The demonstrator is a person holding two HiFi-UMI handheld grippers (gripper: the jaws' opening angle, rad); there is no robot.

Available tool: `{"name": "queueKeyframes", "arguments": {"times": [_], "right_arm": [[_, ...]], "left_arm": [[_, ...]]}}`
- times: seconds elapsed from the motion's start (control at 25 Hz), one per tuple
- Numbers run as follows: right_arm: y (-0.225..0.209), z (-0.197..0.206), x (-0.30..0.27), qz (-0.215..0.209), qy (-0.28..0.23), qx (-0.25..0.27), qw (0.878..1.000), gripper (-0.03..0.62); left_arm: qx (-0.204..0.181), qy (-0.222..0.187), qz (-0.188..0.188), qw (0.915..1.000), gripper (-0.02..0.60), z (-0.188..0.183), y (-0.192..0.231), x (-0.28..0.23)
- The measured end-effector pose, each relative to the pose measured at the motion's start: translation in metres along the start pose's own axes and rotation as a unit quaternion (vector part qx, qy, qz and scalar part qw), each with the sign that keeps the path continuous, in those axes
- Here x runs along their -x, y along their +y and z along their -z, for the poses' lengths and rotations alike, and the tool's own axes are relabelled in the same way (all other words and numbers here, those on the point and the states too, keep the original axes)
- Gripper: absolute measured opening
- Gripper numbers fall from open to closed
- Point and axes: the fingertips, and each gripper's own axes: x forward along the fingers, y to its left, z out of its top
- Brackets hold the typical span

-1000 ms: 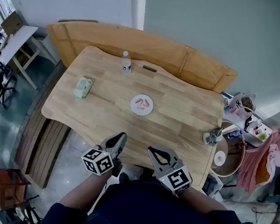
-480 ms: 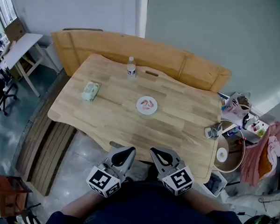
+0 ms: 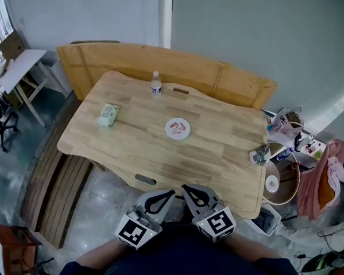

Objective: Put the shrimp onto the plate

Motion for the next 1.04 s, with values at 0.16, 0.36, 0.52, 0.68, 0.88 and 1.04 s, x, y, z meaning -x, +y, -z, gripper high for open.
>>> {"name": "queueKeyframes", "arguments": {"times": [0.16, 0.36, 0.52, 0.68, 0.88, 1.04], "right_arm": [[0.0009, 0.0017, 0.0020, -0.001, 0.004, 0.002, 1.000, 0.009], [-0.0003, 0.0001, 0.0028, -0.001, 0.002, 0.000, 1.000, 0.009], [-0.0025, 0.0014, 0.0039, -0.002, 0.003, 0.002, 1.000, 0.009], [-0.0036, 0.0011, 0.0050, -0.002, 0.002, 0.005, 1.000, 0.009], [-0.0052, 0.0010, 0.0067, -0.002, 0.002, 0.002, 1.000, 0.009], [-0.0082, 0.0032, 0.0076, -0.003, 0.004, 0.003, 1.000, 0.009]], "left_arm": [[0.004, 0.000, 0.002, 1.0000, 0.005, -0.0007, -0.0019, -0.0005], [0.003, 0.000, 0.002, 1.0000, 0.005, 0.0006, -0.0039, -0.0024], [0.006, -0.002, 0.001, 1.0000, 0.005, 0.0003, -0.0044, -0.0041], [0.004, -0.003, 0.001, 1.0000, 0.005, -0.0009, -0.0051, -0.0046], [0.007, -0.003, -0.001, 1.0000, 0.005, -0.0008, -0.0060, -0.0068], [0.007, -0.002, -0.002, 1.0000, 0.005, -0.0001, -0.0065, -0.0096]]}}
